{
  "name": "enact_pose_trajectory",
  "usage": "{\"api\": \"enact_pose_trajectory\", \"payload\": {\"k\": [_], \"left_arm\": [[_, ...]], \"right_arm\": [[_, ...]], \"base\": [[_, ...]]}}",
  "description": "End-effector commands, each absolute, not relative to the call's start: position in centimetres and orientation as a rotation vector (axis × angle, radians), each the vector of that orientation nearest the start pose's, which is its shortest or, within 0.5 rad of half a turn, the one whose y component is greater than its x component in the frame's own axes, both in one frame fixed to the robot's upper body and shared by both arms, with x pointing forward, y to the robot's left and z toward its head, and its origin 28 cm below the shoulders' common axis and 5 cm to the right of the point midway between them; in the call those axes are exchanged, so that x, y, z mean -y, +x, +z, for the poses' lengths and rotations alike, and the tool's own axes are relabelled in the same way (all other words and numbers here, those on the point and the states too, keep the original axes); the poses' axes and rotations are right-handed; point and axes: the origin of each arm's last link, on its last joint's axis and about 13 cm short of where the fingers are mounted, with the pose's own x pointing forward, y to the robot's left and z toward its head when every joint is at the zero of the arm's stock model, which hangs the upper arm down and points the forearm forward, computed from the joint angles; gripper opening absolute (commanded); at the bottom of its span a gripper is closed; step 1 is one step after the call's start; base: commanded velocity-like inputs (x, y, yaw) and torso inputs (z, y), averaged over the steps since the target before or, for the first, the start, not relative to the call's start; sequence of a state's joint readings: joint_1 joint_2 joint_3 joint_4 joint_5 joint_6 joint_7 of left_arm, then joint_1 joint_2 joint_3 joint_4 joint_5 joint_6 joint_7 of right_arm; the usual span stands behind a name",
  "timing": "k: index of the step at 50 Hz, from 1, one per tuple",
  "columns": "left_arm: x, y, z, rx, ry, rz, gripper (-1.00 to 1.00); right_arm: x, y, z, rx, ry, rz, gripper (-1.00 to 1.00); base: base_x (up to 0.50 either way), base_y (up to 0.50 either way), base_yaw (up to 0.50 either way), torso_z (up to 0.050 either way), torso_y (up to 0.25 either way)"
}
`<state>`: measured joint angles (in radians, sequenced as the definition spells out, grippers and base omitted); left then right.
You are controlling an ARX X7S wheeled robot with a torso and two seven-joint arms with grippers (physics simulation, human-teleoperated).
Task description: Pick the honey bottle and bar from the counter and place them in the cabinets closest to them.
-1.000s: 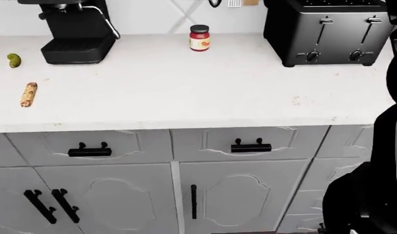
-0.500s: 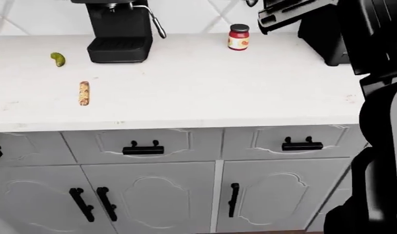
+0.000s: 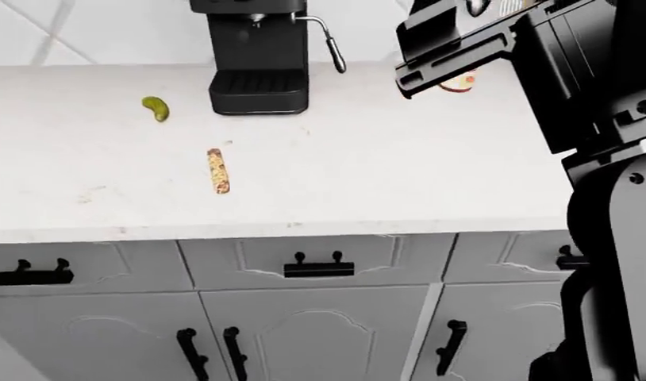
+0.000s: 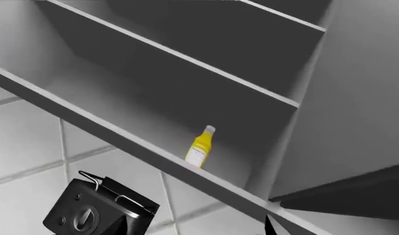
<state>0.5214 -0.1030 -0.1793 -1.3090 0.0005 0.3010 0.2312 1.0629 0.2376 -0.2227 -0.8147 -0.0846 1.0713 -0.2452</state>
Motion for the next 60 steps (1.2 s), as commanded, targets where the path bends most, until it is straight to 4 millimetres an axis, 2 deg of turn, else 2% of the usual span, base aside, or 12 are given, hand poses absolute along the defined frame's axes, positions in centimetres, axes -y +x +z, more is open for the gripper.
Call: {"api": "enact_pose_trajectory", "payload": {"k": [1, 9, 21, 28, 39, 49, 60], "left_arm": [[-25.8, -18.4, -11.9, -1.507, -0.110, 0.029, 1.00], [-25.8, -18.4, -11.9, -1.512, -0.109, 0.031, 1.00], [-25.8, -18.4, -11.9, -1.511, -0.104, 0.027, 1.00], [-25.8, -18.4, -11.9, -1.514, -0.106, 0.030, 1.00], [-25.8, -18.4, -11.9, -1.518, -0.107, 0.033, 1.00], [-25.8, -18.4, -11.9, -1.520, -0.106, 0.032, 1.00], [-25.8, -18.4, -11.9, -1.522, -0.102, 0.028, 1.00]], "right_arm": [[10.6, 23.4, 33.6, 0.729, -0.438, 0.195, 1.00], [10.7, 22.4, 33.7, 0.702, -0.441, 0.303, 1.00], [11.0, 20.9, 34.5, 0.701, -0.486, 0.337, 1.00], [11.3, 20.9, 34.8, 0.622, -0.451, 0.334, 1.00], [11.3, 20.0, 35.1, 0.638, -0.554, 0.378, 1.00], [11.2, 19.6, 35.4, 0.634, -0.574, 0.414, 1.00], [11.6, 19.4, 35.8, 0.592, -0.576, 0.424, 1.00]], "base": [[0.37, 0.49, 0.00, 0.000, 0.000], [0.21, 0.49, 0.00, 0.000, 0.000], [0.08, 0.50, 0.00, 0.000, 0.000], [0.03, 0.17, 0.00, 0.000, 0.000], [0.05, 0.40, 0.00, 0.000, 0.000], [0.40, 0.42, 0.00, 0.000, 0.000], [0.50, 0.07, 0.00, 0.000, 0.000]]}}
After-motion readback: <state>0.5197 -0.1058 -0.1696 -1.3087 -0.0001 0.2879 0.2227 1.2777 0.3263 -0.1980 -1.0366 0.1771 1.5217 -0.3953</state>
